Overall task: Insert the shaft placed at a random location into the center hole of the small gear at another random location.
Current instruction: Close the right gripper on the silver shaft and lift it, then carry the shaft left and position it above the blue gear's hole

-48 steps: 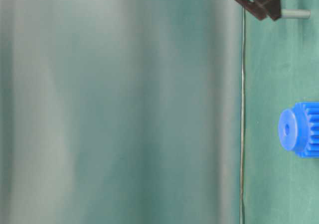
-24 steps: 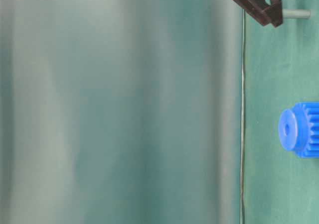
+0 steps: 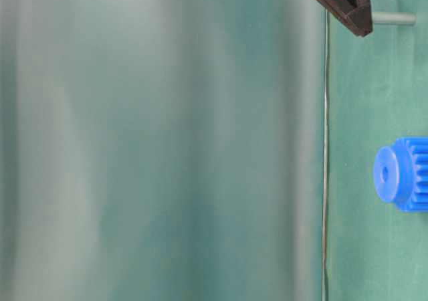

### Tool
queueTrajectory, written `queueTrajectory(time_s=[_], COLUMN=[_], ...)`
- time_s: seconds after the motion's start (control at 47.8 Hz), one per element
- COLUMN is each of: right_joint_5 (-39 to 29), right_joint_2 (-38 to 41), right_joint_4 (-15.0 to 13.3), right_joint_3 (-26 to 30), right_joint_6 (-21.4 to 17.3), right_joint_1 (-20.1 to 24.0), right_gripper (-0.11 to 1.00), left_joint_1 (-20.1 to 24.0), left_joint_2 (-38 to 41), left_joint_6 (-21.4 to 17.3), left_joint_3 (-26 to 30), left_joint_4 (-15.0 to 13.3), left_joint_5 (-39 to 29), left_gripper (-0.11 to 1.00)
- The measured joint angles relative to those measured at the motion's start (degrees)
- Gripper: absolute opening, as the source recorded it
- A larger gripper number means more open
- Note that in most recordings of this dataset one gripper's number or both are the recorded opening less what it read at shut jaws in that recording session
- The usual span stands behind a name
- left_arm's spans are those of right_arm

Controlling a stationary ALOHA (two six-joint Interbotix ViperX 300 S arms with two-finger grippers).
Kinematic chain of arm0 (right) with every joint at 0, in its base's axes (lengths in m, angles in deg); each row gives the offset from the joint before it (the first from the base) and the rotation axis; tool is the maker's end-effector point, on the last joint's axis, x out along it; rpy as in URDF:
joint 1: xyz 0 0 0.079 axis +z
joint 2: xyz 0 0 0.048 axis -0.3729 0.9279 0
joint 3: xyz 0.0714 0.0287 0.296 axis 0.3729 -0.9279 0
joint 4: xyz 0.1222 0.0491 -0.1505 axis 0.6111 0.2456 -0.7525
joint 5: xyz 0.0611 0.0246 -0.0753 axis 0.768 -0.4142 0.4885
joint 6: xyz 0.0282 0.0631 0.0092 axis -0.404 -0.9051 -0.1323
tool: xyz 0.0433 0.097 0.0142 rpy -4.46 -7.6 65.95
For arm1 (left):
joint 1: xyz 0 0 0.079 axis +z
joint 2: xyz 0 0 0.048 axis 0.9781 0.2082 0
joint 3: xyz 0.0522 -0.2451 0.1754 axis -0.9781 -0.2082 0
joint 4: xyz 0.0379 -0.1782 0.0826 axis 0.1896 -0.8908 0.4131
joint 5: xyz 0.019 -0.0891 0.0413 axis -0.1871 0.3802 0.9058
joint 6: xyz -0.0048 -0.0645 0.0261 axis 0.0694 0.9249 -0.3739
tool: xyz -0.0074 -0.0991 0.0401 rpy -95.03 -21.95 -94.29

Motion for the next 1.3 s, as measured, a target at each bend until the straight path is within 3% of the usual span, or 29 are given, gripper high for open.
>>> queueTrajectory(time_s=[0.23, 0.69, 1.296], right_joint_5=[-2.02, -15.91, -16.79], right_joint_2=[-2.55, -18.28, -17.84], right_joint_4=[0.09, 0.09, 0.00], right_joint_3=[0.00, 0.00, 1.05], right_joint_6=[-0.09, -0.09, -0.09], right_joint_1=[0.00, 0.00, 0.62], right_gripper=[0.11, 0.11, 0.11], left_joint_1=[0.09, 0.00, 0.00], left_joint_2=[0.00, 0.00, 0.00], left_joint_6=[0.09, 0.09, 0.09], left_joint_3=[0.00, 0.00, 0.00], left_joint_4=[0.00, 0.00, 0.00], left_joint_5=[-0.09, -0.09, -0.09], left_gripper=[0.00, 0.00, 0.00])
